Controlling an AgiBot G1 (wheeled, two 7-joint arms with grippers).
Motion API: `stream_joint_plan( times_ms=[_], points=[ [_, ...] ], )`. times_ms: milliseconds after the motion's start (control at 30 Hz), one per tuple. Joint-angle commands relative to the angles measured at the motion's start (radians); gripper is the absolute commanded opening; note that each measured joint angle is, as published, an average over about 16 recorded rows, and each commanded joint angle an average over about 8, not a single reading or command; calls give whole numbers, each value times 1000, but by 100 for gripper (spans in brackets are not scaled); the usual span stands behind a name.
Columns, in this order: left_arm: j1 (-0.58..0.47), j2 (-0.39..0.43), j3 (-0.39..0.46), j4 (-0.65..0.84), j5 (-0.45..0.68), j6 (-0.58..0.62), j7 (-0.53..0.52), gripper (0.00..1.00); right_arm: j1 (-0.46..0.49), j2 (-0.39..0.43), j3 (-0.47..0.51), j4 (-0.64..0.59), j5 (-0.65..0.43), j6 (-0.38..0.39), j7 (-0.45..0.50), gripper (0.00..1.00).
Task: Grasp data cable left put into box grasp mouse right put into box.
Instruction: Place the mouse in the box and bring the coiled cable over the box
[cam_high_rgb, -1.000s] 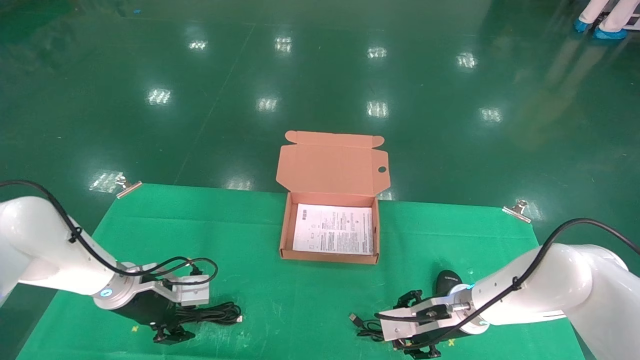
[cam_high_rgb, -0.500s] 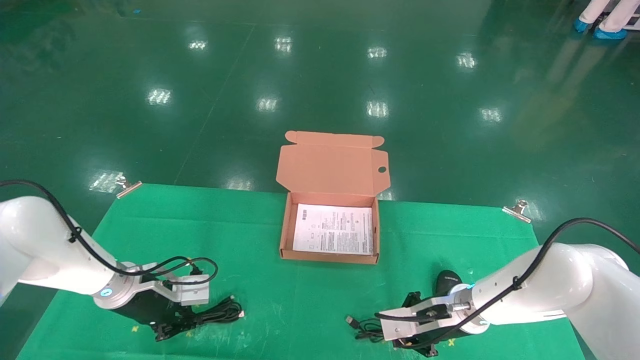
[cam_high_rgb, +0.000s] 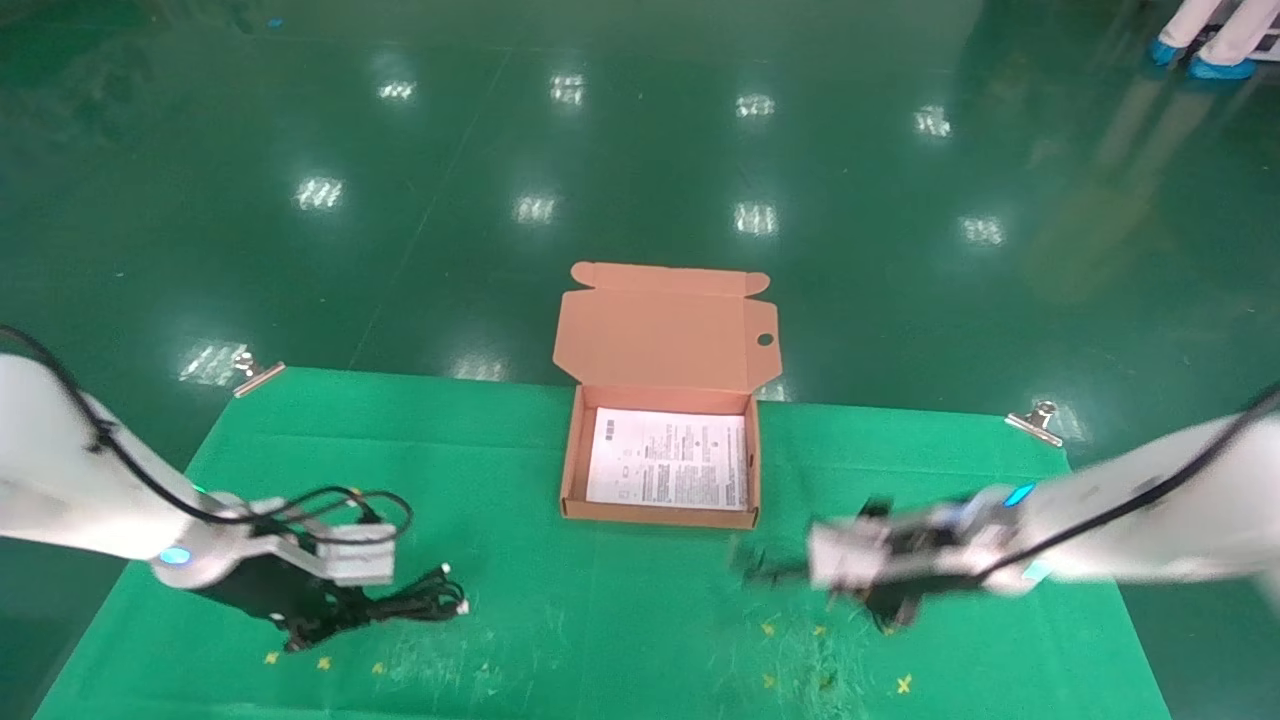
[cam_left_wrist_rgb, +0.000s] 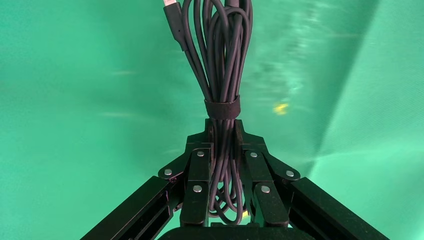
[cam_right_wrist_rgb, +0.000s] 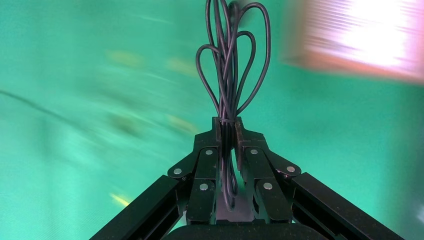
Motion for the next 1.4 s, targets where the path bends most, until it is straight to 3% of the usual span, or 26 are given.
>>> stream_joint_plan(
  times_ms=[33, 167, 300, 467, 600, 1000, 1400],
  points=[
    [-15, -23, -3, -26, -4, 15, 12, 0, 28, 47, 25, 32, 18, -7, 18, 0],
    [-47, -87, -18, -182, -4, 21, -18, 0, 72, 131, 80, 148, 26, 24, 96, 0],
    [-59, -142, -35, -383, 9, -1, -87, 0, 109, 164, 125, 239, 24, 76, 157, 0],
    [-56, -174, -52, -608, 64, -60, -213, 0, 165, 122, 155, 269, 28, 136, 171, 0],
    [-58, -161, -60, -708, 142, -117, -321, 0, 218, 41, 160, 214, 34, 183, 133, 0],
    [-104, -70, -65, -732, 361, -213, -522, 0, 381, -211, 164, -89, 81, 291, -62, 0],
    [-77, -67, -52, -751, 430, -217, -566, 0, 403, -268, 165, -156, 108, 306, -125, 0]
  ],
)
